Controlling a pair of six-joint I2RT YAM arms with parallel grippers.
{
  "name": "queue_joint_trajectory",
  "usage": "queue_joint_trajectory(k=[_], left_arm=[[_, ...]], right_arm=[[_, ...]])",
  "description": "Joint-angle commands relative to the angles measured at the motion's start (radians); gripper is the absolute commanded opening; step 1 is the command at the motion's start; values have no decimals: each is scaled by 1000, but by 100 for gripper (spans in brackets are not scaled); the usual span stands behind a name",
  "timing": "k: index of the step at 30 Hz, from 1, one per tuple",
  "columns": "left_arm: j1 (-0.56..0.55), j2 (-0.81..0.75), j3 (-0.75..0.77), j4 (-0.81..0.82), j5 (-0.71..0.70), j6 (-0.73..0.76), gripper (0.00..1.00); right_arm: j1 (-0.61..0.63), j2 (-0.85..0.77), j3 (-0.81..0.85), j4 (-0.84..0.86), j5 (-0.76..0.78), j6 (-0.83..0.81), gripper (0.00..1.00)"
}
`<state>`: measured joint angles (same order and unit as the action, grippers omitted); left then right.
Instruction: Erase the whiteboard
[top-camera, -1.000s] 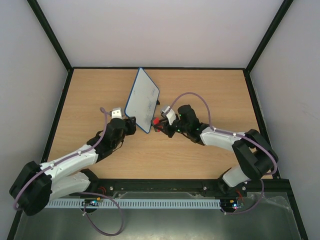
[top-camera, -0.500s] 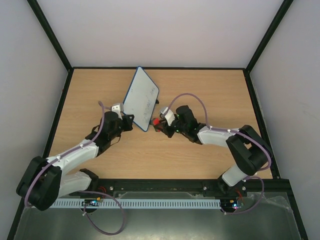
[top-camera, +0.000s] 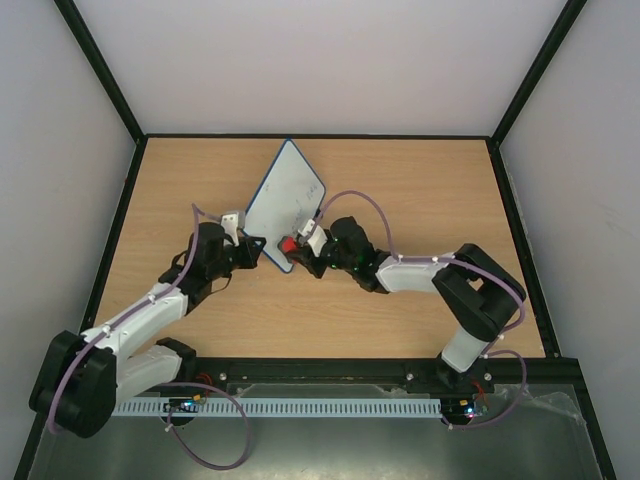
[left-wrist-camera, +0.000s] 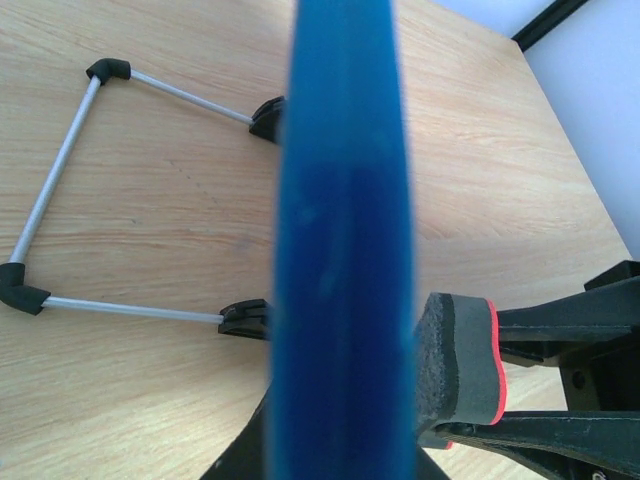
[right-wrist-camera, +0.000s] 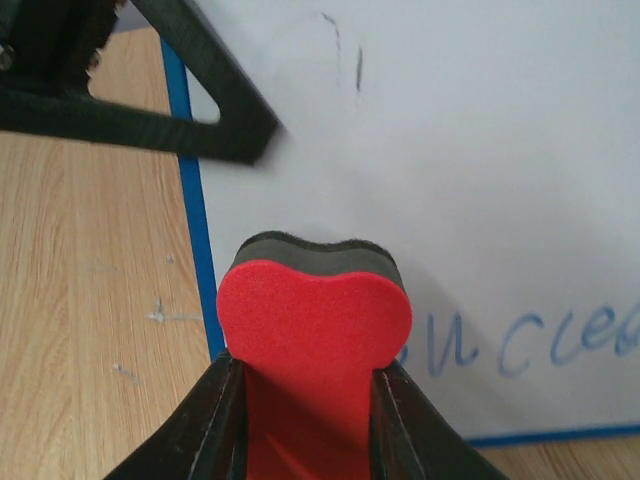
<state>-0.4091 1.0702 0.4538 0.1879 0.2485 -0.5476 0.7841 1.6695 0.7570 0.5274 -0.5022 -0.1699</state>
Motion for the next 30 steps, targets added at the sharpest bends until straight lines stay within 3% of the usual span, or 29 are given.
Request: queue_joint_trajectory(k=[1,8,16,23,30], left_arm=[[-7,-17,-15,-161,138,-17,2],[4,-29,23,-242,154,-3,2],[36,-5,38,-237,209,-11,2],[38,8,42,-239,219,0,3],[43,7,48,-242,226,-1,2]], right_arm=[[32,36,-20,173,75,-37,2],[37,144,3,256,189,21,2],[37,245,-49,304,164,85,2],[39,161,53,189,89,108,2],[67,128,85,197,83,145,2]])
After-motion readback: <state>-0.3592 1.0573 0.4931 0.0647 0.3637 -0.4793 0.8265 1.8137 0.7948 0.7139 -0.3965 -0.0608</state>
